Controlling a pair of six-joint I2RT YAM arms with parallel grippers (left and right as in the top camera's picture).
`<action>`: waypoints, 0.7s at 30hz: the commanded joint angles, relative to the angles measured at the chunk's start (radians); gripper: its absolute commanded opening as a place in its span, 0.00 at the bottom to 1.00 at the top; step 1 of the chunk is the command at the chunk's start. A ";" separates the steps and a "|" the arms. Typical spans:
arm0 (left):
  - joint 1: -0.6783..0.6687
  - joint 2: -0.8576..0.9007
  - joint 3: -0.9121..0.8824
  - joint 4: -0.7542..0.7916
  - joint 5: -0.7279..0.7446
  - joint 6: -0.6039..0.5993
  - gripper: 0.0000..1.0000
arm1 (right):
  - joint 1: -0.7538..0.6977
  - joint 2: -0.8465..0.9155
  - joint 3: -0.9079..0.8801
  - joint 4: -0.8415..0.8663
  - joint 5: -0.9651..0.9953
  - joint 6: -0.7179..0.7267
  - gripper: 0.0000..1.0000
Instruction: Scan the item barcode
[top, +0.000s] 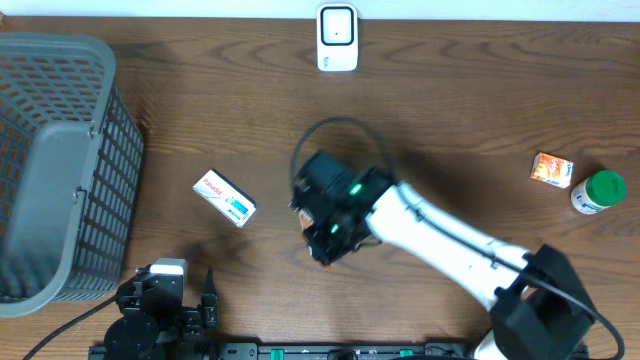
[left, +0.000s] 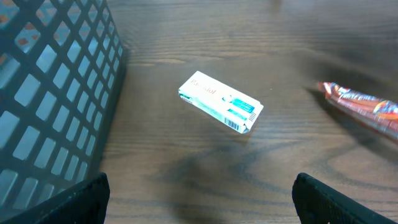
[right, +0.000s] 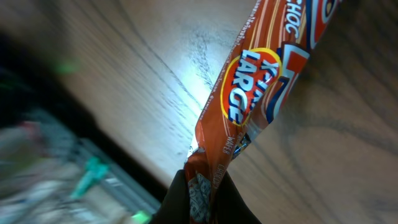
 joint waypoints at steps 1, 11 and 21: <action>0.004 -0.005 -0.002 0.000 0.002 -0.002 0.93 | -0.109 0.021 -0.015 -0.005 -0.291 0.008 0.01; 0.004 -0.005 -0.002 0.000 0.002 -0.002 0.93 | -0.310 0.172 -0.022 0.013 -0.633 -0.008 0.01; 0.004 -0.005 -0.002 0.000 0.002 -0.002 0.93 | -0.290 0.173 -0.021 0.018 -0.934 -0.006 0.01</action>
